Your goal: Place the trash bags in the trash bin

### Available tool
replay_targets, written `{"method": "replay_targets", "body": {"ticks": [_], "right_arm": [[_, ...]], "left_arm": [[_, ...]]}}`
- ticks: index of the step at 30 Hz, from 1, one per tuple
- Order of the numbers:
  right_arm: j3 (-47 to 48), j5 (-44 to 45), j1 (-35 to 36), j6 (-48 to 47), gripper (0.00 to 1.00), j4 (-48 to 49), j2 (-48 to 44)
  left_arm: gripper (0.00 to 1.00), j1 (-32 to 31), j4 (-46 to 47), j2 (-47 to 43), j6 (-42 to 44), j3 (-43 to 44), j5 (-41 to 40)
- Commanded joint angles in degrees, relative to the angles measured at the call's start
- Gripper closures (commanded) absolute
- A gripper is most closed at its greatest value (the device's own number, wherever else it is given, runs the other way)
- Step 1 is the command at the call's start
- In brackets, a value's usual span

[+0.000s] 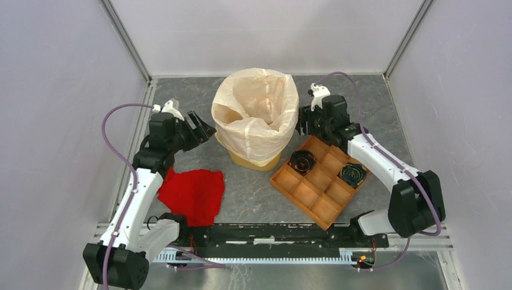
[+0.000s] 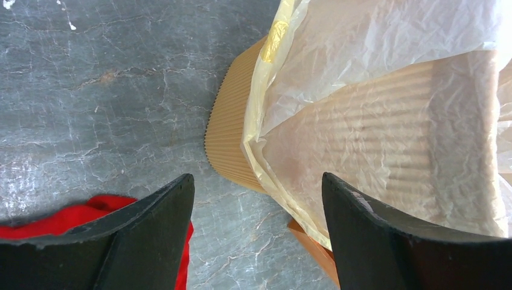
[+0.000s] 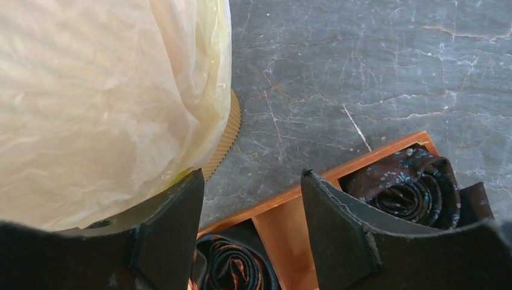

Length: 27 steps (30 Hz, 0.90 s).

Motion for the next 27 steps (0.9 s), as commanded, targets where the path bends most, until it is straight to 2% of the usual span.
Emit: {"method": "replay_targets", "body": {"ticks": [1,5,8,11,14,17,20,22,24,27], "right_arm": [[3.56,5.05,-0.23,-0.45,0.32,-1.4,-2.61],[7.8,18.96,-0.53,-4.79,0.27,-11.51,-6.71],[11.74,22.43,-0.48,-7.81,0.23,-15.76,-9.46],[17.81,17.83,-0.32,-10.17,0.18,-17.06,-11.11],[23.96,7.83,1.0,-11.85,0.12,-15.43,-9.82],[31.18,-1.01,3.56,-10.82,0.12,-14.69,-4.76],[41.16,-5.24,8.9,-11.1,0.12,-17.41,3.57],[48.67,-5.1,12.81,-12.48,0.13,-21.41,9.64],[56.52,-3.17,16.12,-14.55,0.2,-27.36,15.5],[61.54,3.89,20.22,-17.82,0.26,-32.95,21.45]], "left_arm": [[0.16,-0.05,2.29,0.15,1.15,1.62,0.73],[0.16,-0.05,0.83,0.23,2.54,3.73,-1.63],[0.15,-0.05,0.24,0.24,3.49,5.35,-3.4],[0.14,-0.07,0.5,0.1,3.52,5.71,-3.63],[0.13,-0.05,0.92,-0.01,3.24,4.94,-3.02],[0.12,-0.05,1.09,-0.03,2.8,3.59,-1.94],[0.11,-0.05,1.0,-0.07,2.69,2.22,-1.1],[0.11,-0.05,0.93,-0.37,2.53,1.33,-0.78],[0.11,-0.05,0.91,-0.84,2.46,0.58,-0.51],[0.11,-0.05,0.92,-1.17,2.67,-0.01,-0.45]]}}
